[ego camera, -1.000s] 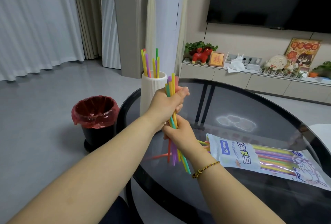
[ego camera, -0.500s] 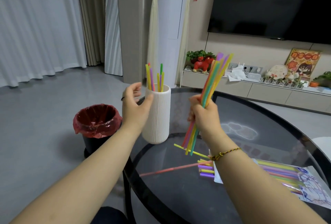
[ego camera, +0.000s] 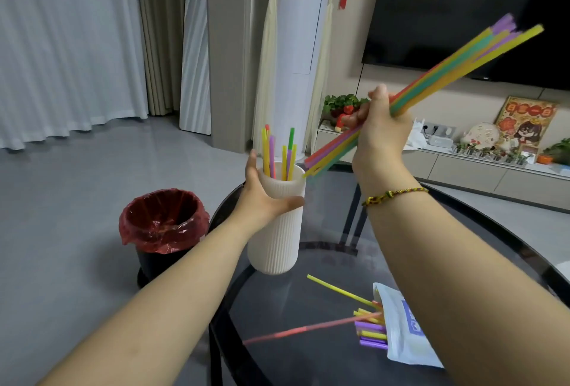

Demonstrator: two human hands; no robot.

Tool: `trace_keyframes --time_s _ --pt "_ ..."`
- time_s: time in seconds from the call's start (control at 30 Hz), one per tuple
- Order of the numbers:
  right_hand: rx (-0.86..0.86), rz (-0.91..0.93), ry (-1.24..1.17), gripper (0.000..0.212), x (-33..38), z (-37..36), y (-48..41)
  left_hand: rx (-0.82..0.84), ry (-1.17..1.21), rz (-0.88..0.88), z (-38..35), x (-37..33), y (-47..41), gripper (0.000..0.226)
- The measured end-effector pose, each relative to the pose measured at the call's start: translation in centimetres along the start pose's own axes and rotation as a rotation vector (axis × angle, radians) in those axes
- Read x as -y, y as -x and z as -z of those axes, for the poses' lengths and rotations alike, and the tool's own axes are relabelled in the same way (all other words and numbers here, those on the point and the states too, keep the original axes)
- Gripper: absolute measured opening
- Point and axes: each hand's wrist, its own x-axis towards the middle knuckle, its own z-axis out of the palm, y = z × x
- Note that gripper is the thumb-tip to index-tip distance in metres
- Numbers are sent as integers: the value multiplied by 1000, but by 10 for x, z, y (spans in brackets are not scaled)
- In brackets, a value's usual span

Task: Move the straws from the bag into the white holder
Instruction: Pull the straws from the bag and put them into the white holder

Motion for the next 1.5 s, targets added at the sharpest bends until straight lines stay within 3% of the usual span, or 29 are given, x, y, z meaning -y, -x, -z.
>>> trace_keyframes --time_s 0.07,0.23,0.47,0.73,0.87,1.03,1.27,1.33,1.43,1.5 --pt "-71 -14 -40 25 -5 -6 -6 -23 21 -7 -3 0 -7 113" --pt "-89 -50 -104 27 -7 -19 -18 -55 -59 -26 -4 10 -15 71" --pt "-20 -113 -80 26 -19 -24 -18 -3 -84 -54 -1 15 -20 73" --pt "321 -200 412 23 -64 -16 1 8 -26 -35 2 15 -17 59" --pt "430 -366 416 19 -78 -11 7 19 -23 -52 2 15 -17 62" --pt "585 -376 424 10 -83 -2 10 43 -35 -76 3 16 -16 62" --pt "590 -340 464 47 -75 6 14 38 -36 -90 2 14 -14 58" --pt "588 -310 497 45 -70 11 15 32 -24 -82 1 15 -12 58" --pt "639 -289 516 25 -63 20 15 40 -32 -42 2 23 -3 60" --pt "631 -287 522 37 -58 29 16 -2 -41 -20 2 32 9 75"
